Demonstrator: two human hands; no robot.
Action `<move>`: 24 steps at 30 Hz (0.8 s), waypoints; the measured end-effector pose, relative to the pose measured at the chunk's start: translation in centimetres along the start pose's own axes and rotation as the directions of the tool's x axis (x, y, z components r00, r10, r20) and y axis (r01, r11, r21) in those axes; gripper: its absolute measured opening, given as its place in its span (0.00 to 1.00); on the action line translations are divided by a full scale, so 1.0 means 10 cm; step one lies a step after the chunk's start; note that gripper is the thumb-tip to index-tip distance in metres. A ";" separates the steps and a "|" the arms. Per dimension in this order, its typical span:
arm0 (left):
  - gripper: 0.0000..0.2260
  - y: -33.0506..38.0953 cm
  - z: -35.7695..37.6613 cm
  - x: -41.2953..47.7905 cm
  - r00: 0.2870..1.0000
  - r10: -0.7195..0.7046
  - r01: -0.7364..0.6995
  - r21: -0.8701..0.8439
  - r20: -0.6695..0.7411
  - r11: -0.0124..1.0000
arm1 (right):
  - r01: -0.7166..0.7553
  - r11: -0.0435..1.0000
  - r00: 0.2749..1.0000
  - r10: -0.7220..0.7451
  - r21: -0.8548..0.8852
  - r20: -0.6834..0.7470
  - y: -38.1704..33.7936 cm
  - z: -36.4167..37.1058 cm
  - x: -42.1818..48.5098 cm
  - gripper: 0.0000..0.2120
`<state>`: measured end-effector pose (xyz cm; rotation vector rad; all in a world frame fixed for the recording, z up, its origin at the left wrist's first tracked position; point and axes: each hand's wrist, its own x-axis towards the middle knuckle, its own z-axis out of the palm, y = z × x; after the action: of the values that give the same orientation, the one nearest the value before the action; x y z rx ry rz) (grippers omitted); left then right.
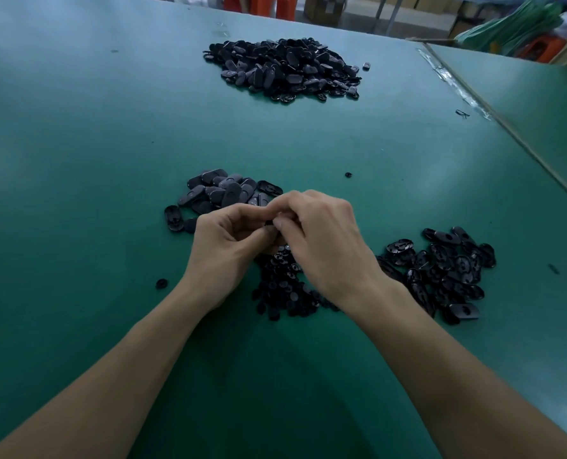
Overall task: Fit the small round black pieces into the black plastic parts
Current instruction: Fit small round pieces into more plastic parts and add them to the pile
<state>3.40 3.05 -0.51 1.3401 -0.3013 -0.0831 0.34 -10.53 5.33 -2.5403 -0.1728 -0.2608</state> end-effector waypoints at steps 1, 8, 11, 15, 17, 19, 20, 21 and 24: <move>0.09 0.00 0.00 0.01 1.000 -0.007 0.007 -0.008 -0.009 1.000 | 0.013 1.000 1.000 -0.013 -0.020 -0.021 0.00 0.01 -0.01 0.09; 0.10 -0.02 -0.02 0.02 0.999 -0.028 0.027 -0.035 -0.029 0.999 | 0.051 0.979 0.995 -0.067 -0.195 -0.074 0.03 0.03 -0.05 0.06; 0.10 -0.02 0.00 0.02 0.999 -0.035 0.033 -0.032 -0.034 0.999 | 0.050 0.980 0.995 -0.065 -0.195 -0.071 0.03 0.04 -0.05 0.06; 0.09 -0.02 -0.01 0.03 0.998 -0.033 0.031 -0.024 -0.057 0.999 | 0.030 0.988 0.997 -0.040 -0.149 -0.066 0.05 0.03 -0.05 0.06; 0.10 -0.02 -0.01 0.03 0.997 -0.041 0.040 -0.018 -0.070 0.999 | -0.017 0.996 0.998 0.011 -0.084 -0.070 0.08 0.03 -0.06 0.05; 0.10 -0.03 0.00 0.03 0.996 -0.049 0.047 -0.022 -0.077 0.999 | -0.074 0.997 0.994 0.074 -0.008 -0.079 0.11 0.03 -0.07 0.05; 0.10 -0.03 0.00 0.04 0.996 -0.048 0.046 -0.022 -0.081 0.999 | -0.106 0.994 0.990 0.109 0.040 -0.089 0.12 0.03 -0.07 0.05; 0.10 -0.03 0.00 0.04 0.996 -0.044 0.043 -0.019 -0.083 0.999 | -0.134 0.987 0.985 0.143 0.094 -0.097 0.13 0.03 -0.08 0.05; 0.10 -0.04 -0.01 0.03 0.996 -0.030 0.029 -0.011 -0.079 1.000 | -0.178 0.962 0.973 0.204 0.205 -0.112 0.13 0.04 -0.07 0.06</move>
<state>3.79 2.95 -0.81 1.3349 -0.2137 -0.0558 -0.05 -11.47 4.16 -2.3174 0.0954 -0.3190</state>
